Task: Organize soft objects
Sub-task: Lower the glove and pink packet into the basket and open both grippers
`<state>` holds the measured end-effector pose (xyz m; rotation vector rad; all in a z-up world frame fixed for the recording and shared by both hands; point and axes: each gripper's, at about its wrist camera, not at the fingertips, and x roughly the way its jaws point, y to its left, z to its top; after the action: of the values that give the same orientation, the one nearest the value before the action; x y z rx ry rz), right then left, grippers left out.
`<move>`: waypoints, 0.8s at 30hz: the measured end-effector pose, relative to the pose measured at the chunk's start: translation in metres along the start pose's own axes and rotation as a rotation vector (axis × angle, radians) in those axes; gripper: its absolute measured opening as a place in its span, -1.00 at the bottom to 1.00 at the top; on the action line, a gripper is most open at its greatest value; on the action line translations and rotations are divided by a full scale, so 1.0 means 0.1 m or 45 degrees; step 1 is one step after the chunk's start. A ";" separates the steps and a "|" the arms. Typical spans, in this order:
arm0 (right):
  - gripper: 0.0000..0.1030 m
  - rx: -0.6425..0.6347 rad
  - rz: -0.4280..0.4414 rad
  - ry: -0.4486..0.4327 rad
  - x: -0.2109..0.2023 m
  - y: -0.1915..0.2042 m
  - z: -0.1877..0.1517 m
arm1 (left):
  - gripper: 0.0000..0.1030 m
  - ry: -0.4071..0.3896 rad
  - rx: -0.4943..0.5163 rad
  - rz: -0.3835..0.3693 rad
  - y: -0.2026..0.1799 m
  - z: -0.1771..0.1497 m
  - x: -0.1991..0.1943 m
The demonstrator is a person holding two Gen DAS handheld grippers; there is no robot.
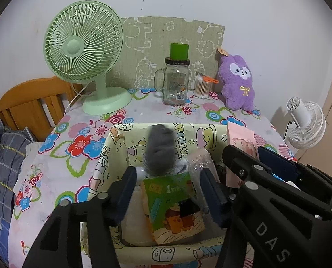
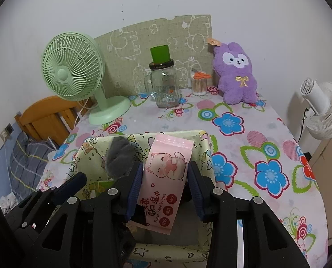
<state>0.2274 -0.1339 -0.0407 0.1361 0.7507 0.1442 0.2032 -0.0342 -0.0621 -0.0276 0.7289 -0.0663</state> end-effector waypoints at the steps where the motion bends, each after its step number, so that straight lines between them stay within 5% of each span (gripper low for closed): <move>1: -0.14 -0.001 0.004 -0.001 0.01 0.01 0.00 | 0.29 0.000 -0.001 0.006 0.01 0.00 0.00; 10: -0.09 -0.013 0.072 0.021 0.13 0.03 -0.02 | 0.36 0.021 -0.004 0.019 0.04 -0.03 0.05; 13: 0.47 -0.008 0.080 0.006 0.09 0.02 -0.02 | 0.46 0.007 -0.001 0.003 0.03 -0.03 0.01; 24: 0.68 -0.012 0.026 -0.037 -0.16 -0.01 -0.09 | 0.69 -0.008 0.004 -0.003 -0.05 -0.12 -0.20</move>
<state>0.2100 -0.1372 -0.0366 0.1369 0.7201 0.1648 0.1797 -0.0376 -0.0577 -0.0261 0.7222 -0.0697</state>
